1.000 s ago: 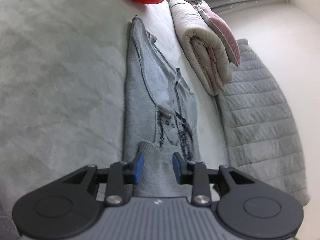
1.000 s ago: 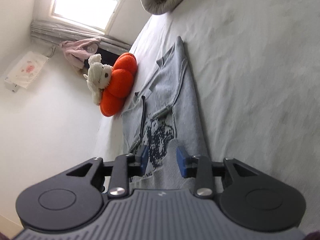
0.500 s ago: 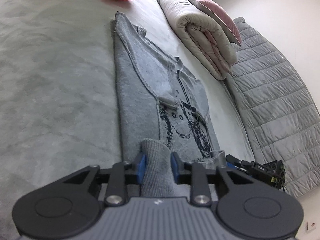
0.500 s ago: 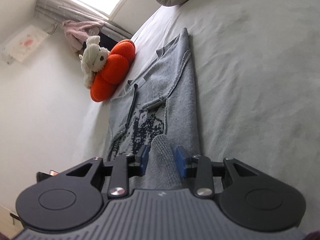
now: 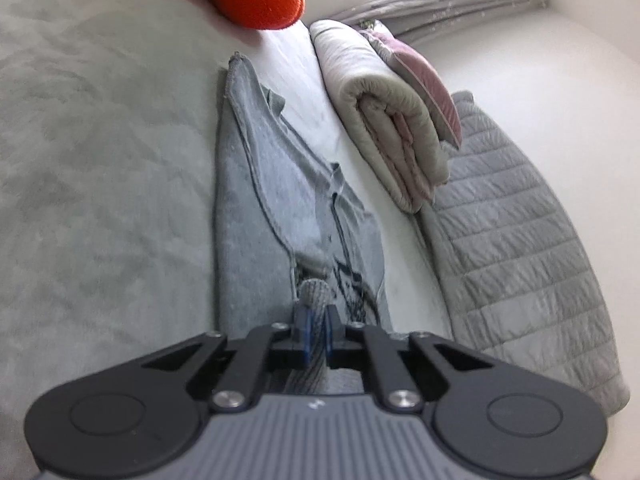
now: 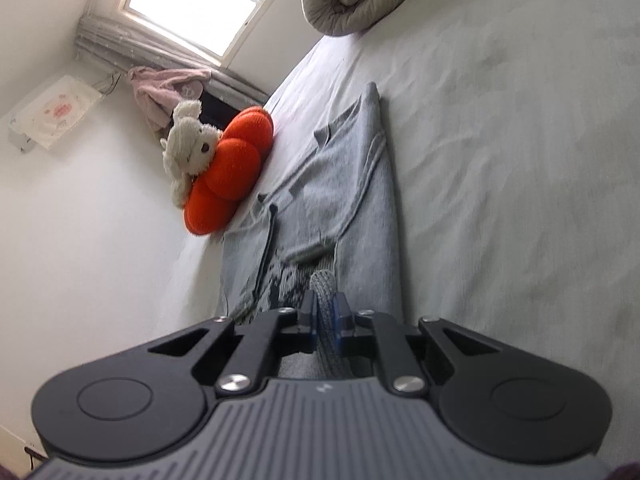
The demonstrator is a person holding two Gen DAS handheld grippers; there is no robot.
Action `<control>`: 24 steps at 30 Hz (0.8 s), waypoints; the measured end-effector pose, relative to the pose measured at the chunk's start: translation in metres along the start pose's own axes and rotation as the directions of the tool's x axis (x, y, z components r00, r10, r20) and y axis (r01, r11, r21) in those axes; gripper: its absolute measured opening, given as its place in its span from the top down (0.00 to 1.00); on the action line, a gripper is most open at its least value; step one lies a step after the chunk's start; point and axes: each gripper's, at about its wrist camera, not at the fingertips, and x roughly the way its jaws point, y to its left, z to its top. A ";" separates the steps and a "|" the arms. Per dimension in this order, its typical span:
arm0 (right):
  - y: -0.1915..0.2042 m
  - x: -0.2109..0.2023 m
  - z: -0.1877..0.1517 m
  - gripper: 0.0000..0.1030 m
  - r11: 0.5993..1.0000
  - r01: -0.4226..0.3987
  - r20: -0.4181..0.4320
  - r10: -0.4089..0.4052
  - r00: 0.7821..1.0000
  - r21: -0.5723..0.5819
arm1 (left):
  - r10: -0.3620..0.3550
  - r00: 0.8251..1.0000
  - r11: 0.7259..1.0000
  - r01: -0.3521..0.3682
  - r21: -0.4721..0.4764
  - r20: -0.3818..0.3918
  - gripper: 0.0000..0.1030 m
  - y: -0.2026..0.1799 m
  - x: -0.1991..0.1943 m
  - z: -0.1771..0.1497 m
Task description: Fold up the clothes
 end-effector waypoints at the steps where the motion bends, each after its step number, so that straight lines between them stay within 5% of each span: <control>1: 0.000 0.002 0.003 0.89 1.000 -0.003 0.006 0.003 1.000 0.002 | -0.005 1.000 1.000 0.005 -0.007 0.007 0.94 0.001 0.001 0.002; 8: -0.005 0.021 0.024 0.89 1.000 0.006 0.025 -0.006 1.000 0.008 | -0.014 0.998 1.000 0.016 -0.018 0.067 0.94 0.010 0.013 0.016; 14: -0.013 0.038 0.033 0.89 0.999 0.030 0.022 -0.030 0.999 0.010 | 0.062 0.996 0.998 -0.062 -0.007 0.066 0.94 0.020 0.026 0.018; 21: -0.019 0.048 0.030 0.87 0.999 0.054 0.013 -0.054 0.998 -0.002 | 0.168 0.984 0.975 -0.176 0.138 0.066 0.89 -0.002 0.026 0.014; 24: -0.010 0.041 0.029 0.84 0.997 0.075 0.026 -0.075 0.997 -0.024 | 0.220 0.972 0.941 -0.234 0.244 0.082 0.74 -0.025 0.020 0.013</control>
